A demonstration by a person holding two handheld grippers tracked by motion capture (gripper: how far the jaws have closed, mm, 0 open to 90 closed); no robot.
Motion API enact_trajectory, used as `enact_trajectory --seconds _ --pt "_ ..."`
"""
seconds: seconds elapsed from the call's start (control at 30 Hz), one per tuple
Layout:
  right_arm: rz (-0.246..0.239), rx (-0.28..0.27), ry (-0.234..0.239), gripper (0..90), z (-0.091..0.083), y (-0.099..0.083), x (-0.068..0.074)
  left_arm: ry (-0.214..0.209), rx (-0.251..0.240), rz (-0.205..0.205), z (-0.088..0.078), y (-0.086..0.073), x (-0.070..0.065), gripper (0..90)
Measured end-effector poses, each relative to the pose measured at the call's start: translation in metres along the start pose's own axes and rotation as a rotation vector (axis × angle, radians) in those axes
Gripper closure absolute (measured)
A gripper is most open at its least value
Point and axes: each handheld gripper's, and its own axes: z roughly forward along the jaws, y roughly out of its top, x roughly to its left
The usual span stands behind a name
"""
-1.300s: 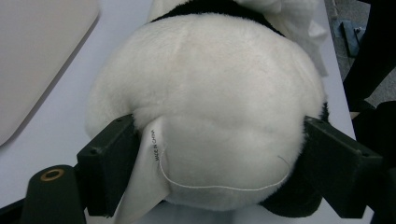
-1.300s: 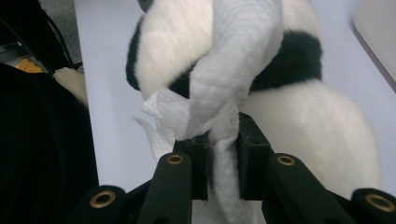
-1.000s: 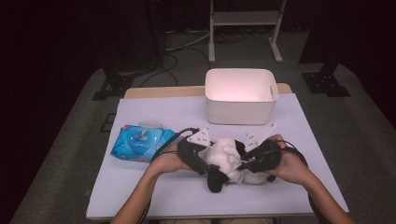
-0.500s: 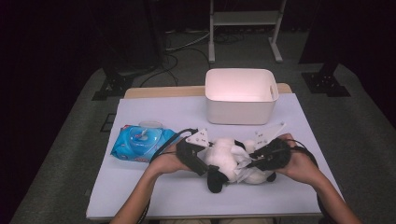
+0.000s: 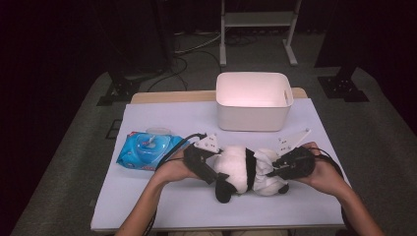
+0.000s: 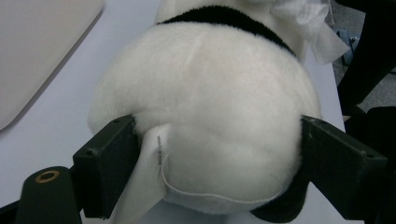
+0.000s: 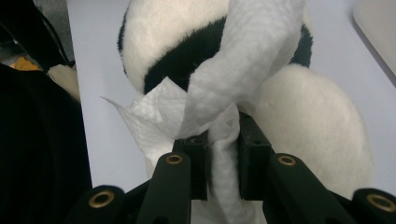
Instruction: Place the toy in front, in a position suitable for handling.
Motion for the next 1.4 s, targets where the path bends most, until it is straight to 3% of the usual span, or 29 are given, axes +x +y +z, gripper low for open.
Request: enact_trajectory --seconds 0.2,0.4,0.53,1.0,1.27,1.4 --pt "-0.025 0.02 -0.018 76.3 0.004 0.008 0.006 0.021 -0.043 0.011 0.0 0.006 -0.002 15.1" --pt "-0.057 0.011 -0.027 76.2 0.008 0.015 0.01 0.039 -0.025 0.018 0.004 0.007 -0.004 18.1" --pt "-0.06 0.005 -0.041 76.1 0.002 0.01 0.013 0.039 -0.02 0.022 0.006 0.007 -0.005 19.4" --pt "0.081 -0.09 -0.056 76.0 -0.025 -0.05 0.006 0.03 -0.017 0.006 0.006 0.005 -0.007 19.5" --pt "0.138 -0.091 -0.067 75.6 -0.03 -0.068 -0.006 0.025 -0.008 0.006 0.005 0.003 -0.007 19.5" --pt "0.15 -0.093 -0.068 75.4 -0.032 -0.067 -0.012 0.017 -0.001 0.004 0.005 0.004 -0.007 19.3"
